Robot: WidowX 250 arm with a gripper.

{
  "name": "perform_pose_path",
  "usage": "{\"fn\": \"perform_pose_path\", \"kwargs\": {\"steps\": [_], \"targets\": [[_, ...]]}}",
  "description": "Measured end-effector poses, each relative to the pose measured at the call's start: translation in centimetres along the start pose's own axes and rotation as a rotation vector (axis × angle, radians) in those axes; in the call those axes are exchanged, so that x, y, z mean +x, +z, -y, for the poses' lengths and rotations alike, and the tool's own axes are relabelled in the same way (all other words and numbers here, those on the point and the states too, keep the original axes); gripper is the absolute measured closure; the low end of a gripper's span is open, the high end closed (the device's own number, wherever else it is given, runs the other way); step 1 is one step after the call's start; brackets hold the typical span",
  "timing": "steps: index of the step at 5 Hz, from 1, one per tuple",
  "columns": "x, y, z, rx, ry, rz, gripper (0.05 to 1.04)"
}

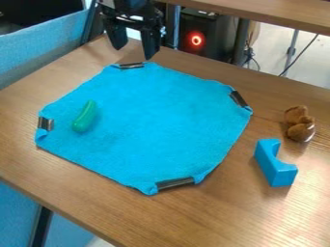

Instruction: Fold the cloth from the top right to the bottom left with an item inside.

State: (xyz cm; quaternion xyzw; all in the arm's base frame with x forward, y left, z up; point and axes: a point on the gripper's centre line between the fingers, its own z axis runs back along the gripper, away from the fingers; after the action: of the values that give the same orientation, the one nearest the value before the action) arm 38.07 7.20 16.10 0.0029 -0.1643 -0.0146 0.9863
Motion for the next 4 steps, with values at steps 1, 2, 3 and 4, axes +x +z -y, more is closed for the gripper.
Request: {"fn": "perform_pose_path", "kwargs": {"steps": [1,2,3,4], "targets": [[-0.6,-1.5,0.1,-0.009,0.012,-0.039,0.083],[-0.5,-2.6,1.8,0.013,0.102,0.013,0.083],[0.1,-2.3,3.3,0.034,0.153,0.076,0.083],[0.5,-2.5,5.1,0.061,0.207,0.153,0.083]]}}
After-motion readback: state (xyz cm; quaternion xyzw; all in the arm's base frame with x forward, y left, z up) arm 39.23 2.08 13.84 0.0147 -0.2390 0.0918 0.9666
